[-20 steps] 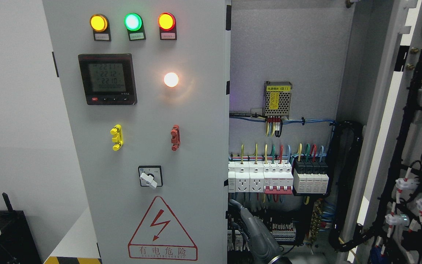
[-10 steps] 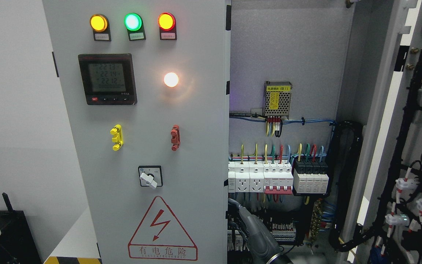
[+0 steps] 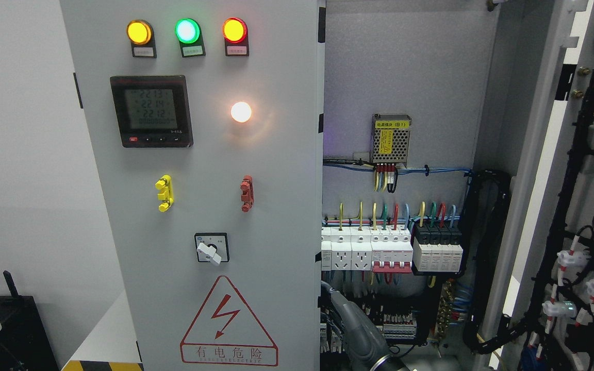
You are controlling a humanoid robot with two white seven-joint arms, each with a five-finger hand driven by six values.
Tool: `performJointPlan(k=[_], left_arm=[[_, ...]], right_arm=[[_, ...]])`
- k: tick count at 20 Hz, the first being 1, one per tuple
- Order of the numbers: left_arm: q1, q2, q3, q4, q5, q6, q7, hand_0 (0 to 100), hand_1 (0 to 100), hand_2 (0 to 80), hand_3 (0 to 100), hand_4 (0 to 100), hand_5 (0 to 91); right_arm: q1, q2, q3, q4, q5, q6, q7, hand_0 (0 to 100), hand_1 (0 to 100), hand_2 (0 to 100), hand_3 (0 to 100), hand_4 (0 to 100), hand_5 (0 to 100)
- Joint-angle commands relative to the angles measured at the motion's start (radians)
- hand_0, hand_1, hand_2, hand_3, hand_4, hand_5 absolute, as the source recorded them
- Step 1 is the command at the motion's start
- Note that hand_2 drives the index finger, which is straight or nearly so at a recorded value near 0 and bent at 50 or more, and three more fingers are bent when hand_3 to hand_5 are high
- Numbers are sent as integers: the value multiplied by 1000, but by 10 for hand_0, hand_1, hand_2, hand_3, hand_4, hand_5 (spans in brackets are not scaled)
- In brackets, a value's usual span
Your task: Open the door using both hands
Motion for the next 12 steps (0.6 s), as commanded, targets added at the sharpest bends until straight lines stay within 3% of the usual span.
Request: performJointPlan(k=[1,3,12], left_arm=[[-15,0,0,0,0,0,-2,0,0,0,0,0,0],[-15,0,0,0,0,0,-2,0,0,0,0,0,0],[-15,0,0,0,0,0,-2,0,0,0,0,0,0]], right_arm=[[-9,17,-2,20,-1,-2,5,383,0,0,0,0,0],[-7,17,0,20,-32,0,22,383,0,0,0,0,0],[-12,15,3,30,-67,0,25,384,0,0,0,0,0]])
